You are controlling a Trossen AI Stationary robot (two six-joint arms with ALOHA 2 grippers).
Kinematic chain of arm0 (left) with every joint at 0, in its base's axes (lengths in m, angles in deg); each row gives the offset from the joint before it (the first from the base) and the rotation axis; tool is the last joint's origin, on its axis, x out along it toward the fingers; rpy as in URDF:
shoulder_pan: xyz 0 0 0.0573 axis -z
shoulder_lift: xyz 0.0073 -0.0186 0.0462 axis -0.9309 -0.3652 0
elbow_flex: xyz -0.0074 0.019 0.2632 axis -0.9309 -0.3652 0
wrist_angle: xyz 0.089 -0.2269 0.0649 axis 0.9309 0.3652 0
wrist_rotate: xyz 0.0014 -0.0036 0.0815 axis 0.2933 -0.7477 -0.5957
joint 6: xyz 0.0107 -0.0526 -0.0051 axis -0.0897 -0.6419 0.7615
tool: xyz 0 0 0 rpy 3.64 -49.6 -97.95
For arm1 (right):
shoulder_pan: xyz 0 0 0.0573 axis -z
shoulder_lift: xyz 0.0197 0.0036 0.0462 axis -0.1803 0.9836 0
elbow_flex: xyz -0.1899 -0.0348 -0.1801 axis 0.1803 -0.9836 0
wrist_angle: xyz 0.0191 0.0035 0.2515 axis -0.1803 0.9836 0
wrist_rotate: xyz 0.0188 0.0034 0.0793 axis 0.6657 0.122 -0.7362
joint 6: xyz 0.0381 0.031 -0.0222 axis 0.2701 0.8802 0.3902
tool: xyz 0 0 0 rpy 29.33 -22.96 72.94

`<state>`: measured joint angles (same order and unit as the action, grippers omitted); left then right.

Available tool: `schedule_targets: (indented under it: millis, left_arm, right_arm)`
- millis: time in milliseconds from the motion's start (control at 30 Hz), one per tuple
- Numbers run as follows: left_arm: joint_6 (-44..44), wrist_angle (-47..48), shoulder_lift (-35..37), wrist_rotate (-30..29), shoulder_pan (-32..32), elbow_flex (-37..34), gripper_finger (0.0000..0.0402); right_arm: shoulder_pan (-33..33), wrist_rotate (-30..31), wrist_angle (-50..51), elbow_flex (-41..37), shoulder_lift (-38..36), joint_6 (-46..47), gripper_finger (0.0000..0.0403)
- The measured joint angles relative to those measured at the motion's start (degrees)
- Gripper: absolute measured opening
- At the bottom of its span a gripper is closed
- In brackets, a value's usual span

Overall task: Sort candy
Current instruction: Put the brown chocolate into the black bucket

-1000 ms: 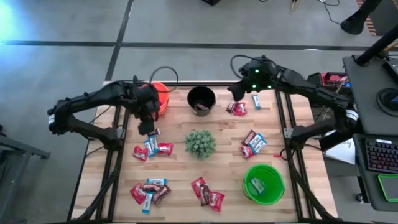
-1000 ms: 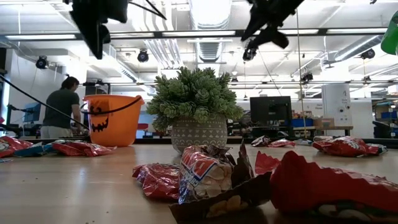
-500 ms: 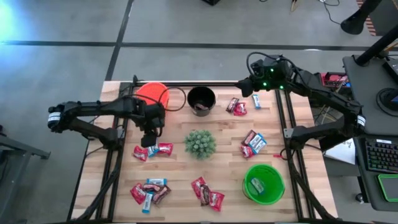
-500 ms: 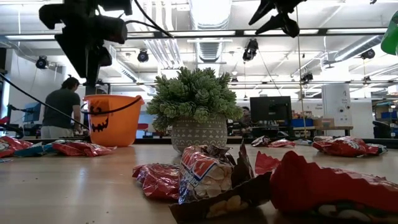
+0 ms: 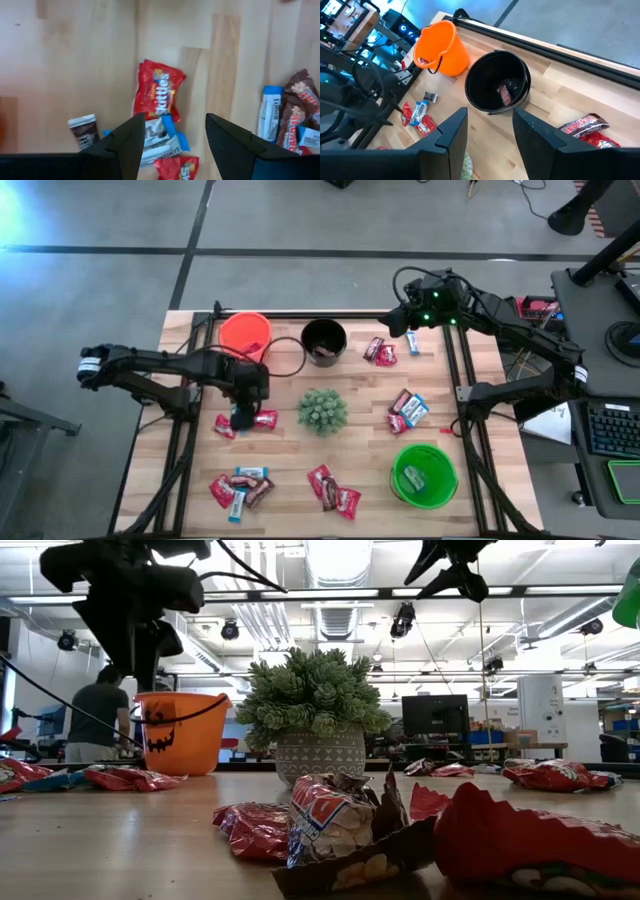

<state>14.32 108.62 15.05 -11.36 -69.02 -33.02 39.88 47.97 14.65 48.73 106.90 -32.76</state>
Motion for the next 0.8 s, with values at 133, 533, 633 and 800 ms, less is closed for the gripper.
schedule_targets:
  millis: [133,533,633,800]
  left_arm:
    - [-3.1,-0.5,-0.1,1.4,3.8,-0.3,0.019]
    - [-25.8,-3.0,-0.3,0.5,19.0,-1.3,0.019]
    - [-34.1,-2.1,-0.4,-0.2,22.5,-1.9,0.019]
    - [-44.6,-0.4,-0.2,-0.6,28.3,-2.7,0.019]
  right_arm:
    - [0.0,0.9,0.2,0.0,0.0,0.0,0.0148]
    - [0.0,1.0,0.5,0.0,0.0,1.2,0.0148]
    - [0.0,1.0,0.5,0.0,0.0,1.2,0.0148]
    - [0.0,1.0,0.7,0.0,0.0,0.6,0.0148]
